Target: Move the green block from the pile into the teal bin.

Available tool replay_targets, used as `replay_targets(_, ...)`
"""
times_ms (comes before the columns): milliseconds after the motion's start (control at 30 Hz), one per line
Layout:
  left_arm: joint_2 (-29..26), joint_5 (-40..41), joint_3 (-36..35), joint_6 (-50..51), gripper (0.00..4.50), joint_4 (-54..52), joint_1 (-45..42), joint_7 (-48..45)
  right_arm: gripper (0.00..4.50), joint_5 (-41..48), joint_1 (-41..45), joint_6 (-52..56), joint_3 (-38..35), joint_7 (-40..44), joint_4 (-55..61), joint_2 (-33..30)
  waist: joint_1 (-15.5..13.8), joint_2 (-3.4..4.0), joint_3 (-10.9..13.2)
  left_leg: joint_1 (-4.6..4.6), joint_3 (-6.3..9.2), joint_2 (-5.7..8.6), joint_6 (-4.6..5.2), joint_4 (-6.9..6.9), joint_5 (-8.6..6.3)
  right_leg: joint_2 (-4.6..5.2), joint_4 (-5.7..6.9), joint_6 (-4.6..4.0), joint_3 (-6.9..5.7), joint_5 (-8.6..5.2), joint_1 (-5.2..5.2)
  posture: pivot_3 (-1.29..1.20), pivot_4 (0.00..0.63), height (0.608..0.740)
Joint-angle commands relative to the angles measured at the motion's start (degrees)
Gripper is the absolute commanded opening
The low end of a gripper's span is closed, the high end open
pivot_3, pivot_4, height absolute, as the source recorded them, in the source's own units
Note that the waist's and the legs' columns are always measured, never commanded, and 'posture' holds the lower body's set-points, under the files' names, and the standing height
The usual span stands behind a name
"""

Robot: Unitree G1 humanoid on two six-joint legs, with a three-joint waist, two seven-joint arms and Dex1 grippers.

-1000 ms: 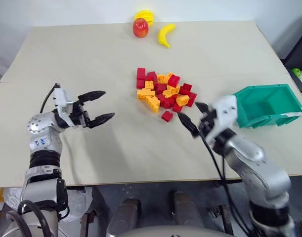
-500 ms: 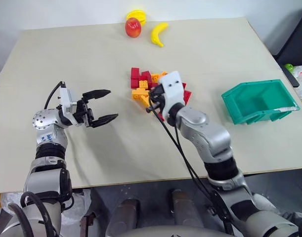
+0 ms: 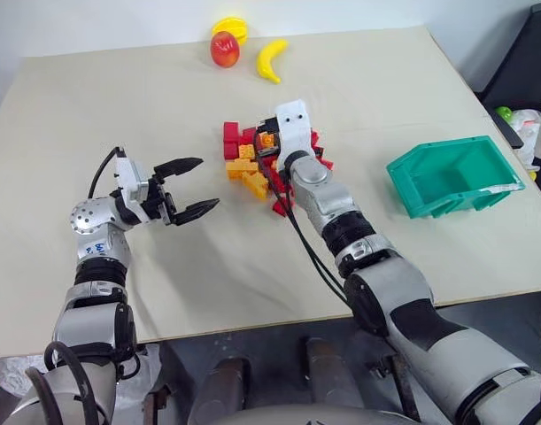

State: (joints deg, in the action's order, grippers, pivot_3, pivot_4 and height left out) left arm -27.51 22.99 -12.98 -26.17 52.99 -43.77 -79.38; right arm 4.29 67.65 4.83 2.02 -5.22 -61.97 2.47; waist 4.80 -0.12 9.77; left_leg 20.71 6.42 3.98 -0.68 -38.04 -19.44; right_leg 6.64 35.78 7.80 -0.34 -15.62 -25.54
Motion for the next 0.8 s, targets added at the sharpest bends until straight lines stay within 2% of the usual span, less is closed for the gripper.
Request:
replay_targets(33, -0.6, 0.38, -0.92, -0.17, 4.5, -2.46, 0.84, 1.04, 0.03, -1.36, 0.44, -1.19, -1.35, -1.45, -0.92, -1.15, 0.09, 0.0, 0.0, 0.0, 0.0, -0.01, 0.0, 0.0, 0.0, 0.0, 0.0, 0.0, 0.01, 0.0, 0.0, 0.0, 0.15, 0.74)
replay_targets(200, -0.96, 0.48, -0.96, 0.23, 4.5, -3.47, 1.58, 1.79, 0.03, -3.5, -4.59, 2.9, -0.41, -0.13, 5.34, -4.08, 0.13, 0.01, 0.0, 0.0, -0.04, -0.04, -0.01, -0.06, 0.0, -0.03, 0.03, 0.0, 0.08, 0.0, -0.01, 0.0, 0.15, 0.74)
replay_targets(333, -0.99, 0.51, -1.0, 0.5, 4.5, -3.86, 1.99, 2.52, 0.03, -3.15, -9.79, 9.89, 1.37, 8.77, 16.86, -6.75, -0.02, 0.01, 0.0, 0.0, -0.05, -0.01, -0.01, -0.13, 0.01, -0.02, 0.08, 0.0, 0.13, 0.0, 0.0, 0.0, 0.15, 0.74)
replay_targets(567, -0.39, 0.76, -1.04, 0.66, 4.5, -5.19, 2.53, 3.41, 0.03, -2.0, -10.6, 7.6, 0.99, 18.38, 24.27, -8.95, 0.12, 0.0, -0.01, -0.02, -0.22, -0.06, -0.02, -0.13, 0.01, -0.09, 0.16, 0.01, 0.27, 0.01, -0.09, 0.0, 0.15, 0.74)
replay_targets(667, -0.46, 1.0, -1.12, 0.76, 4.5, -5.89, 3.05, 3.41, 0.03, 0.84, -12.99, 8.41, 0.59, 24.92, 32.48, -10.27, 0.0, 0.0, -0.01, -0.02, -0.23, -0.06, -0.01, -0.12, 0.0, -0.08, 0.13, 0.01, 0.29, 0.01, -0.1, 0.0, 0.15, 0.74)
replay_targets(733, -0.51, 1.39, -1.14, 1.33, 4.5, -6.98, 3.84, 3.11, 0.03, 3.64, -17.08, 12.24, 0.93, 31.53, 41.91, -13.56, -0.17, 0.0, -0.01, 0.0, -0.22, -0.05, 0.0, -0.1, 0.0, -0.07, 0.1, 0.01, 0.29, 0.01, -0.1, 0.0, 0.15, 0.74)
replay_targets(800, -0.59, 1.58, -1.12, 1.93, 4.5, -7.89, 4.56, 2.96, 0.4, 6.47, -21.44, 15.92, 1.05, 37.89, 50.58, -17.94, -0.74, 0.0, -0.01, 0.02, -0.21, -0.04, 0.04, -0.1, -0.03, -0.06, 0.08, 0.02, 0.28, 0.01, -0.1, 0.0, 0.15, 0.74)
